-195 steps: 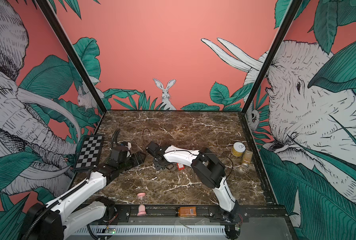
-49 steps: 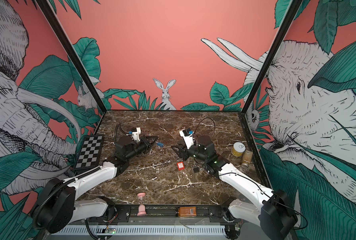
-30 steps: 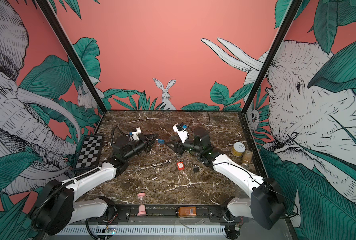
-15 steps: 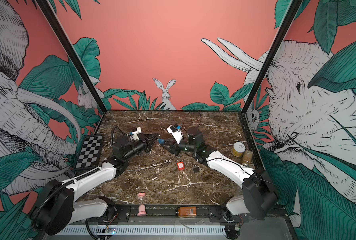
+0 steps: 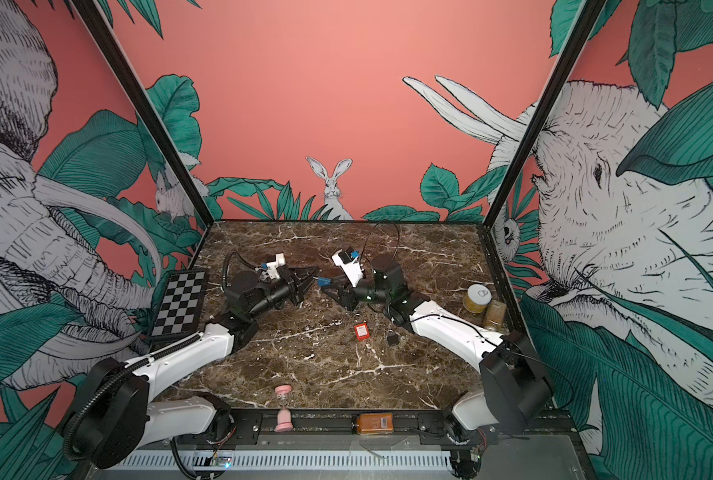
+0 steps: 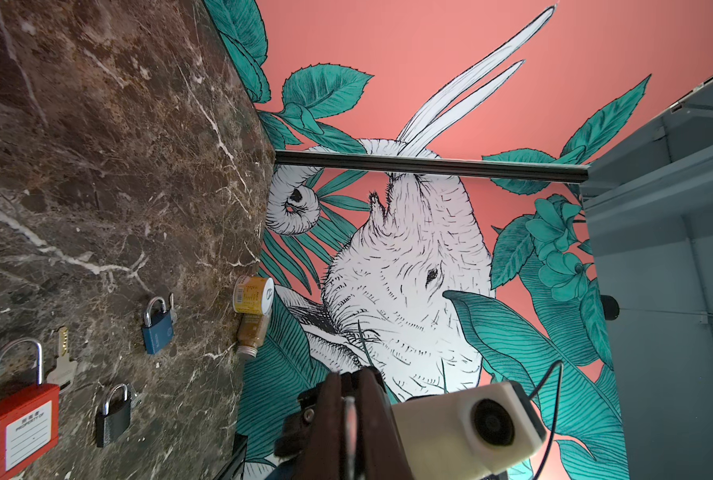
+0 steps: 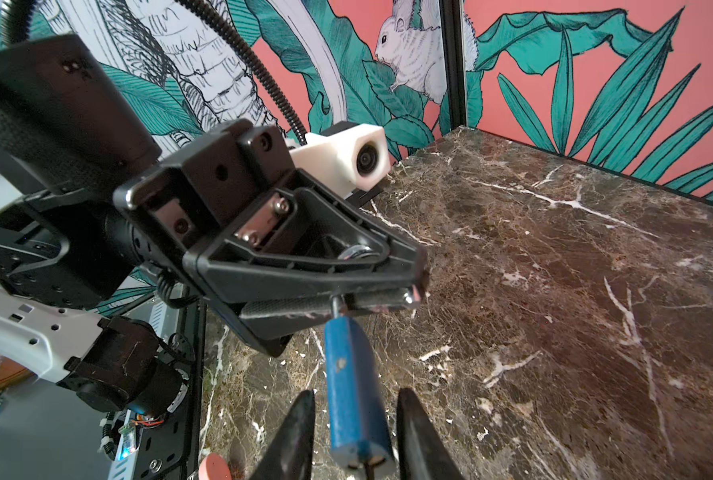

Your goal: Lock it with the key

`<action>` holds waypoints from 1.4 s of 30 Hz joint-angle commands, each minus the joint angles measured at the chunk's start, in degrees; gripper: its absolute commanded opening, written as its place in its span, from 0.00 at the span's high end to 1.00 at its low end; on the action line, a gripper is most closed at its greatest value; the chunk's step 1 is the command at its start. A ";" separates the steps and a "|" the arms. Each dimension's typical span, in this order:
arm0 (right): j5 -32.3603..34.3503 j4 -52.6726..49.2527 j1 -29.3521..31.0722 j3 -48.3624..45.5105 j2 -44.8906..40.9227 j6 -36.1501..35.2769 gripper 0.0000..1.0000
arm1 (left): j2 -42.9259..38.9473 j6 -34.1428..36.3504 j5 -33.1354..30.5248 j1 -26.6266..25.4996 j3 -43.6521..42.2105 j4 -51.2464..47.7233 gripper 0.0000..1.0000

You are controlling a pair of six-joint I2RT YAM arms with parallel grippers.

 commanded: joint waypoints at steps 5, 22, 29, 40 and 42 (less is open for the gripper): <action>0.88 2.27 0.35 0.79 -1.14 0.24 0.77 | -0.01 -0.92 0.74 -0.30 1.69 4.37 1.00; -3.09 -2.48 -3.60 5.52 0.48 13.79 1.00 | 1.32 36.93 4.58 0.01 18.38 -31.21 0.15; 0.92 -14.15 -8.09 5.99 -3.07 20.08 1.00 | -0.12 60.03 -3.47 0.67 29.05 -50.19 0.03; -9.18 -37.41 -15.52 8.58 -6.54 15.30 1.00 | -2.81 85.82 -3.04 0.49 25.05 -49.81 0.05; -14.07 -34.81 -16.38 7.53 -7.95 16.72 1.00 | -2.07 86.55 1.63 0.41 23.12 -45.78 0.06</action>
